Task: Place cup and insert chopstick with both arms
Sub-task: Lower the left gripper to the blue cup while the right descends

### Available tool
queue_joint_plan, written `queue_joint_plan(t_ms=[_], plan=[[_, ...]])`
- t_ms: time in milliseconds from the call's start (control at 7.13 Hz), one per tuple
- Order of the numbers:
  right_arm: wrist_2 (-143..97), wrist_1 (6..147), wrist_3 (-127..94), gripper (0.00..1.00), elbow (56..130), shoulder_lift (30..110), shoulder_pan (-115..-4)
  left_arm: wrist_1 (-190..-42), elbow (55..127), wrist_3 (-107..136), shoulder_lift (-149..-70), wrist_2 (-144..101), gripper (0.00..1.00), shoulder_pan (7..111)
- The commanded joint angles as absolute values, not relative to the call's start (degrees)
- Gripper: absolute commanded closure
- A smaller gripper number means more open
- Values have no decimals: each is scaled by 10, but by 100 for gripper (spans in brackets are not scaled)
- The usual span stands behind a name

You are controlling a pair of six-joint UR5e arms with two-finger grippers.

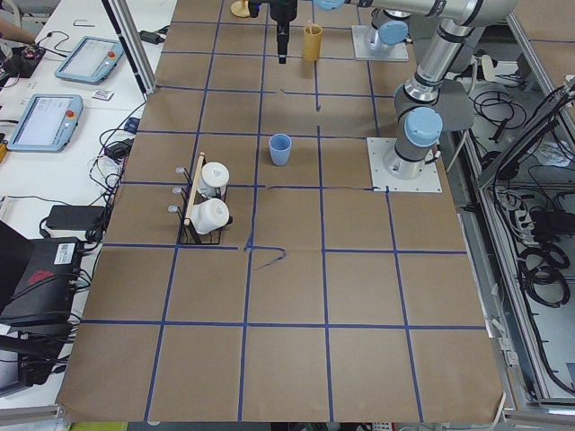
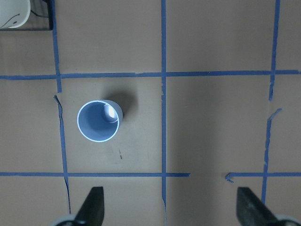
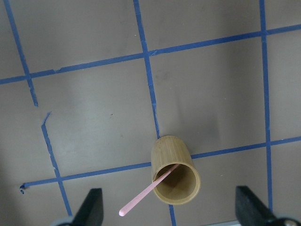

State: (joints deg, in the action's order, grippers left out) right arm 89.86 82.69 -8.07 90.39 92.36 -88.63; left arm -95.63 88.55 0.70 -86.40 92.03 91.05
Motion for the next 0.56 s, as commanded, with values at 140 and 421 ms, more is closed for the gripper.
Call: queue_joint_plan(t_ms=[140, 421], plan=[[896, 822, -85, 0, 910, 922, -886, -949, 922, -66, -864, 919, 0, 850], [902, 822, -69, 0, 919, 925, -889, -913, 972, -137, -875, 914, 0, 793]])
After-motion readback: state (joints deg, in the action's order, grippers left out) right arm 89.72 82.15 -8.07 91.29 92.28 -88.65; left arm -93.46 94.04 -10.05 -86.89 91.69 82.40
